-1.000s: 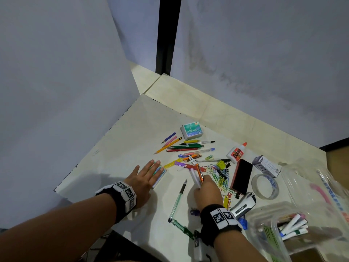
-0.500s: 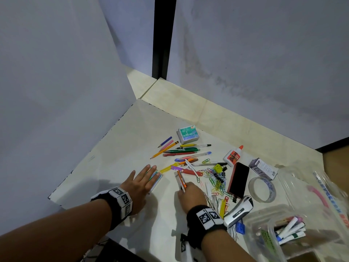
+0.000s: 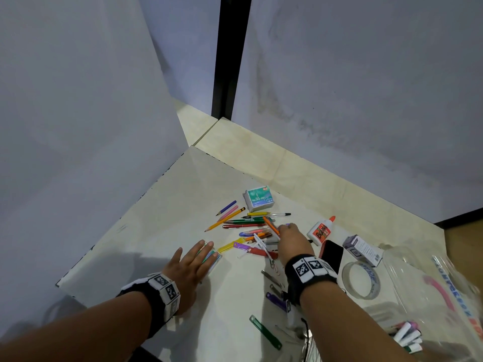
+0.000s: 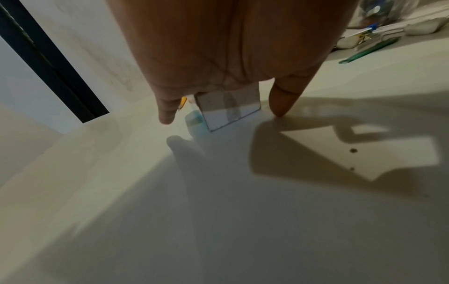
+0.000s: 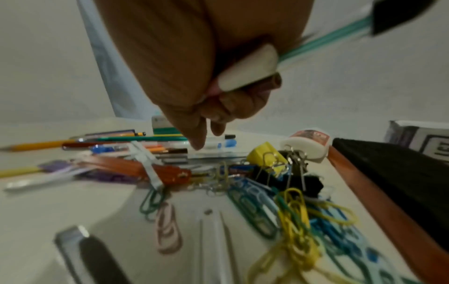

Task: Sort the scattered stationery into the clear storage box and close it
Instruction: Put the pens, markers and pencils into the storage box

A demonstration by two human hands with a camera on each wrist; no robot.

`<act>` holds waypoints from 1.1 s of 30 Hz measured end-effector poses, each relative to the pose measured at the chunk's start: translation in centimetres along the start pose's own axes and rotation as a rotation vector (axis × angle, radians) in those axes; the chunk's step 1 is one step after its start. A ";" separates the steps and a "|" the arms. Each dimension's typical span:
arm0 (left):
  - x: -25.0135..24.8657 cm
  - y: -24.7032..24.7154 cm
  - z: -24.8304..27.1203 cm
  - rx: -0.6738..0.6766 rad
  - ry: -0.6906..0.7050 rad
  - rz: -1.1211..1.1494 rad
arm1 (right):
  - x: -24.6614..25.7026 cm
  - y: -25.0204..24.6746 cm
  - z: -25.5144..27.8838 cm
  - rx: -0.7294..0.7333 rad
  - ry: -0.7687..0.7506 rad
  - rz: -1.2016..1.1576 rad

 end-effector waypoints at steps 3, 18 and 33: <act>0.0 0.1 -0.1 -0.071 0.024 -0.012 | 0.3 0.9 -0.1 0.075 -0.048 0.110; -1.1 -4.7 -0.5 0.141 0.000 -0.104 | -2.2 -5.7 5.7 -0.347 0.186 -0.810; -17.7 -18.7 -5.7 0.264 0.122 0.749 | -10.6 -6.8 14.4 -0.379 0.879 -1.978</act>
Point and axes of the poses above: each hand's wrist, its own z-axis away from the middle knuckle, its own y-axis out of the palm, x = y × z, the point moved 4 cm from there along -z, towards the middle knuckle, and after that the axes turned 8 degrees about -x, right-handed, at the moved point
